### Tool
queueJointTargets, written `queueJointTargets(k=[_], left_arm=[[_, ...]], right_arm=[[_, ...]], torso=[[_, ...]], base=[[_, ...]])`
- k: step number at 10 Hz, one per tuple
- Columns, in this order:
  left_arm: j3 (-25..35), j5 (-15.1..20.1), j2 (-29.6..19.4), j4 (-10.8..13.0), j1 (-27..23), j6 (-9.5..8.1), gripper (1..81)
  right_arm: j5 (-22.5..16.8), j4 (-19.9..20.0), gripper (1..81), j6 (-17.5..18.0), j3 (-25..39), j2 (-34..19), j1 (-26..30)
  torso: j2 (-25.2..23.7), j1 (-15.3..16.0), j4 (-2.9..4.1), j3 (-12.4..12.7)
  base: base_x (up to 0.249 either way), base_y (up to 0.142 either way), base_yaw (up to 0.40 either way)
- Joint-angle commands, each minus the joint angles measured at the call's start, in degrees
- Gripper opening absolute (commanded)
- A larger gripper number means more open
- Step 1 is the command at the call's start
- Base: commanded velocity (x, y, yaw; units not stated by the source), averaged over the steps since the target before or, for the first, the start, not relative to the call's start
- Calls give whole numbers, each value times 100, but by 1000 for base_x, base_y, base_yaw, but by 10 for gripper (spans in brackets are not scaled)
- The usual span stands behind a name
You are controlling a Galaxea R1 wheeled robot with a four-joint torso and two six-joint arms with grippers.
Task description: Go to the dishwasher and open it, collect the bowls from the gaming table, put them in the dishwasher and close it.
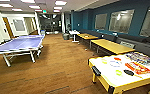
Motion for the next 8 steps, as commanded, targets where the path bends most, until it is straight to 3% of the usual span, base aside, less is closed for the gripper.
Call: queueJointTargets(k=[1,8], left_arm=[[13,317,21,-60,-247,11,811],[12,317,30,-52,-247,11,811]], right_arm=[[-254,-32,811,-5,12,16,272],[-254,-32,811,-5,12,16,280]], torso=[[0,-1,0,0],[-2,0,0,0]], base=[[204,0,0],[205,0,0]])
